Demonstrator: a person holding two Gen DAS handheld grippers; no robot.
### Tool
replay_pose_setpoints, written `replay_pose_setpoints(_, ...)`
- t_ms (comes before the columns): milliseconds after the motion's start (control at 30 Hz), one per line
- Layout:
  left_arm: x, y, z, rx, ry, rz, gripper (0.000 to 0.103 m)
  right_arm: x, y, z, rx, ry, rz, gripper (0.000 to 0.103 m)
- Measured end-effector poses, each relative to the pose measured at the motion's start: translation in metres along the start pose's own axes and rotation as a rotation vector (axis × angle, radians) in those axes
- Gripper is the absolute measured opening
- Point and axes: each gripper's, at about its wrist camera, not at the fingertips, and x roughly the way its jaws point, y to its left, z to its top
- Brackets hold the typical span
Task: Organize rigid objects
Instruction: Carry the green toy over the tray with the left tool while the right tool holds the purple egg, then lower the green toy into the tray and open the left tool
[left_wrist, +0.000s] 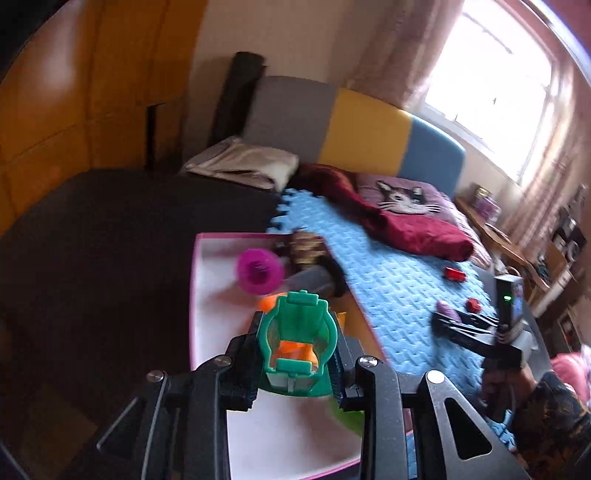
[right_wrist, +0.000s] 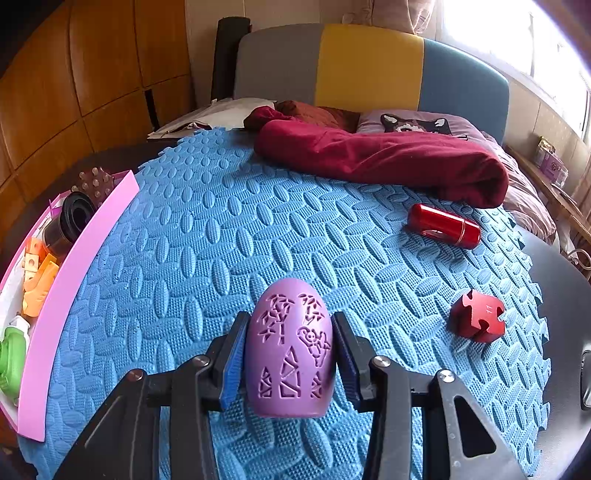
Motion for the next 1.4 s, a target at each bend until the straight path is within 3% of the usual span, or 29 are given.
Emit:
replay_pose_setpoints(133,0.008,0.015,-0.014,-0.012,0.04,0.039,0.03,0.0,0.0,0.0,0.0,0.0,-0.001,0.044)
replay_pose_setpoints(400,0.049,0.0,-0.031,-0.002,0.184,-0.017,0.031,-0.001,0.0,0.0,0.004,0.0,0.005,0.044)
replay_pose_setpoints(500,0.065,-0.002,-0.03,0.0,0.216,0.009,0.03,-0.001,-0.001,0.0,0.004,0.0,0.004,0.044)
replay_pose_setpoints(800,0.087,-0.006,-0.032,0.072,0.152,0.084,0.032,0.0,-0.002,0.0,0.004,0.0,0.004,0.044)
replay_pose_setpoints(1000,0.095,-0.005,-0.024,0.062,0.131,0.113,0.032,0.0,-0.001,0.0,0.003,0.0,0.003,0.044)
replay_pose_setpoints(1033,0.093,-0.005,-0.023,0.06,0.13,0.114,0.038,0.0,-0.001,0.0,0.002,0.0,0.002,0.044)
replay_pose_setpoints(1067,0.091,-0.004,-0.023,0.055,0.129,0.116,0.051,0.0,-0.001,0.0,0.002,0.0,0.002,0.044)
replay_pose_setpoints(1133,0.082,0.0,-0.023,0.033,0.113,0.125,0.063,0.0,-0.002,0.0,0.003,0.0,0.004,0.044)
replay_pose_setpoints(1400,0.047,0.002,-0.025,0.017,0.071,0.155,0.066,0.0,-0.001,0.0,-0.001,-0.001,-0.004,0.044)
